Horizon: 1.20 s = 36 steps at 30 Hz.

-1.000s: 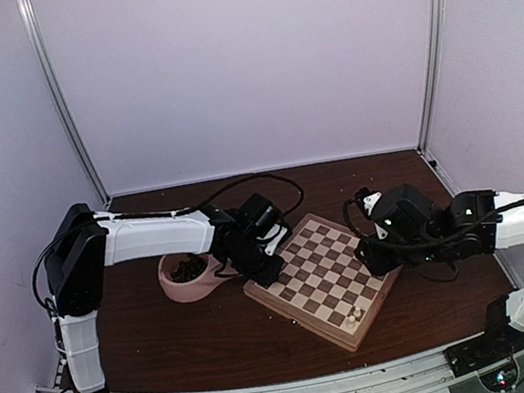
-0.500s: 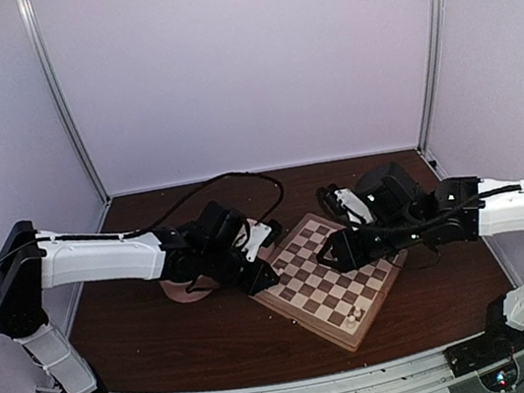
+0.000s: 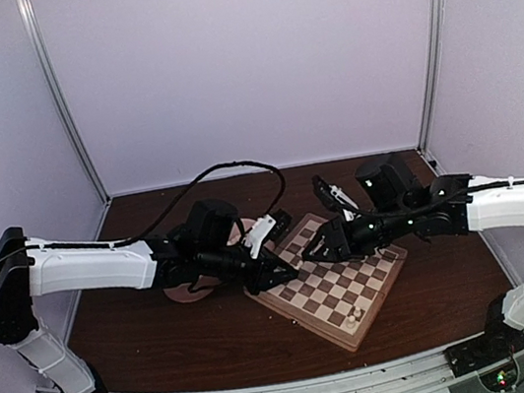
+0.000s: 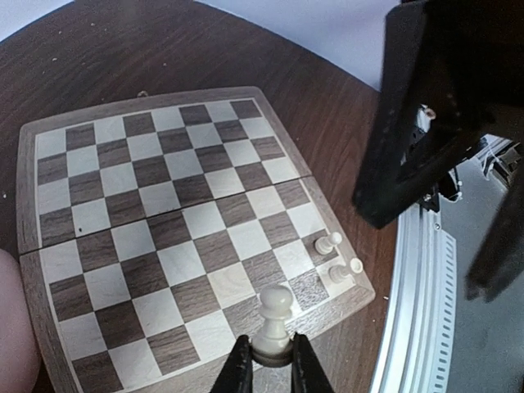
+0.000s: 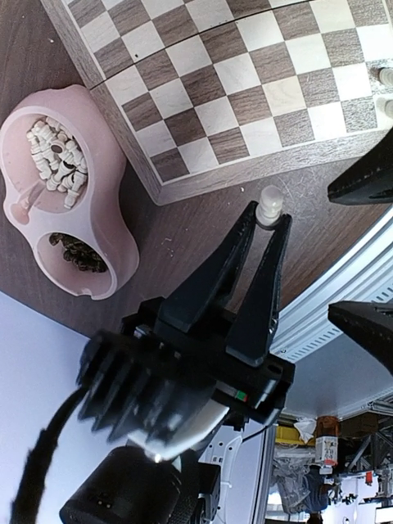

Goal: Set up the chess pieces on the board
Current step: Pass from the left arm to the right

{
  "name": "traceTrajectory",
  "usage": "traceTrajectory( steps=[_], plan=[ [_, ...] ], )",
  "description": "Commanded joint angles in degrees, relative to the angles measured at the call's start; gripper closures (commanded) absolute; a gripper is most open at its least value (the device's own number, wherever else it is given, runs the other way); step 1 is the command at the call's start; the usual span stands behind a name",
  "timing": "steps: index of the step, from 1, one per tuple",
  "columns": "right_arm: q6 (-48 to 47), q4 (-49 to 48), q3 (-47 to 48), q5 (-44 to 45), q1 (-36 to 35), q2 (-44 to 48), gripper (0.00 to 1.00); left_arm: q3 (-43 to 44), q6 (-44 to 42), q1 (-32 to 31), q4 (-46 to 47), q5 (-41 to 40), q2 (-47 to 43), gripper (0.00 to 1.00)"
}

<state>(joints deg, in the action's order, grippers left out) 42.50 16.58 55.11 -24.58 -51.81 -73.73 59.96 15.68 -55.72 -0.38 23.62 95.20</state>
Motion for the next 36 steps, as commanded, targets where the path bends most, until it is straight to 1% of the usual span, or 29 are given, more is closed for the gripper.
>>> traceTrajectory(
  steps=[1, 9, 13, 24, 29, 31, 34, 36],
  plan=[
    [0.68, -0.83, -0.31, -1.07, 0.51, -1.37, 0.58, -1.58, -1.72, -0.23, 6.77, 4.05, -2.51, 0.88],
    [1.27, -2.42, -0.8, -1.69, 0.66, -2.05, 0.6, -1.97, -2.31, -0.33, 7.98, 6.66, -2.97, 0.89],
    [1.4, -2.69, -0.79, -2.38, 0.75, -1.92, 0.64, -2.31, -2.24, -0.27, 9.16, 7.58, -3.35, 0.89],
    [1.86, -3.34, -2.31, -2.71, 1.54, -1.85, 0.63, -1.87, -2.33, -0.35, 8.94, 8.2, -4.31, 0.9],
    [3.21, -6.12, -2.66, -4.59, 1.56, -1.83, 0.63, -1.69, -2.59, -0.33, 8.5, 8.93, -4.32, 0.9],
    [4.42, -8.95, -3.52, -6.09, 1.59, -1.72, 0.64, -1.62, -2.63, -0.38, 8.59, 9.09, -4.39, 0.9],
    [5.62, -11.05, -4.22, -7.75, 1.67, -1.99, 0.65, -1.29, -2.64, -0.5, 8.6, 9.12, -4.34, 0.9],
    [5.73, -11.25, -4.22, -8.21, 1.59, -2.43, 0.69, -1.01, -2.72, -0.52, 8.32, 9.14, -4.34, 0.9]
  ],
)
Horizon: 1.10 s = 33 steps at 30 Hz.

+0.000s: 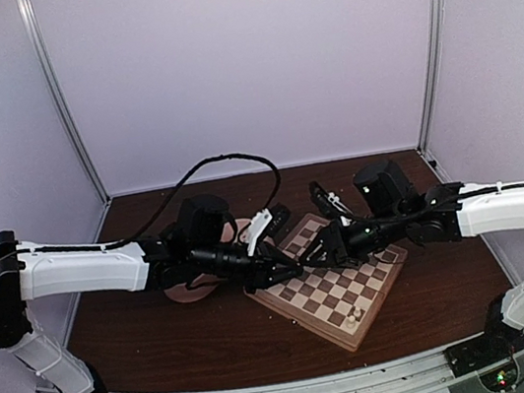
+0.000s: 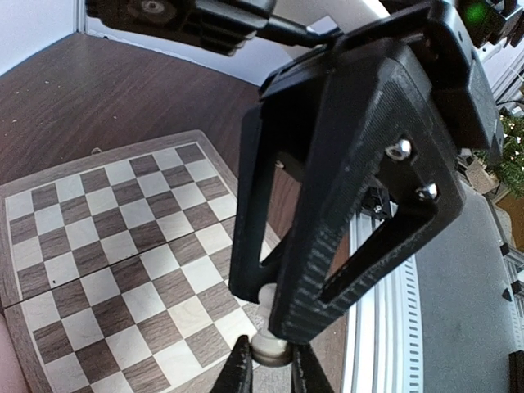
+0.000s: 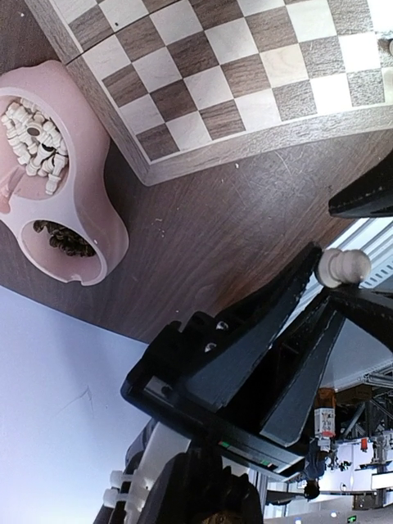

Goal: Set up the chess pieces on the board
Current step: Pass from the left arm to the right, then place the pawn at g2.

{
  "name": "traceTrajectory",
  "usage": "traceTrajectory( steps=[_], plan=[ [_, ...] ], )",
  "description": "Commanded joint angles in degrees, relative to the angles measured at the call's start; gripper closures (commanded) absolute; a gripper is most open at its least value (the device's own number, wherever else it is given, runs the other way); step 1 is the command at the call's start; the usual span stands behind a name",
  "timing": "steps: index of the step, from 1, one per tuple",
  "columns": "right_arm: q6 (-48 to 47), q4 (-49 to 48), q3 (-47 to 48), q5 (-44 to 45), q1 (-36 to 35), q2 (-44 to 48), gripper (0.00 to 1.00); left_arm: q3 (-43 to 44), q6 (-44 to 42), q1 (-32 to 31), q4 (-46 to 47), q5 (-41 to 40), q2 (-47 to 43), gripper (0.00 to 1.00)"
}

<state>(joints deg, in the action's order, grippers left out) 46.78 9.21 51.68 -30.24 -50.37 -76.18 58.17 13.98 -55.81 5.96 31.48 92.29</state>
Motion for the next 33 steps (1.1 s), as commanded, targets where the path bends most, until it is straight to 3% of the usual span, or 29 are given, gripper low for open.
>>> traceTrajectory(
  steps=[1, 8, 13, 19, 24, 33],
  plan=[
    [1.46, -3.93, -0.81, -2.7, 0.24, -0.01, 0.7, 0.92, -1.15, -0.47, 1.82, 1.31, -1.41, 0.9],
    [0.25, -2.02, -0.42, -1.23, 0.27, 1.04, 0.86, 1.15, -1.72, -0.78, 0.41, 0.97, -0.65, 0.89],
    [-3.49, 5.68, 1.4, 3.1, 0.33, 1.74, 0.92, 1.5, -1.86, -1.05, -1.0, -0.76, -0.61, 0.64],
    [-10.21, 18.64, 5.36, 12.16, 0.23, 2.06, 0.93, 1.42, -1.72, -1.13, -1.5, -4.45, -0.81, 0.49],
    [-14.92, 26.95, 6.44, 22.24, -0.8, 2.15, 0.93, 2.86, 4.68, 0.23, -4.13, -16.58, -1.35, 0.45],
    [-18.75, 27.62, 6.77, 27.5, -4.21, -1.76, 0.93, 5.31, 10.2, 4.87, -12.28, -22.78, -3.94, 0.32]
  ],
)
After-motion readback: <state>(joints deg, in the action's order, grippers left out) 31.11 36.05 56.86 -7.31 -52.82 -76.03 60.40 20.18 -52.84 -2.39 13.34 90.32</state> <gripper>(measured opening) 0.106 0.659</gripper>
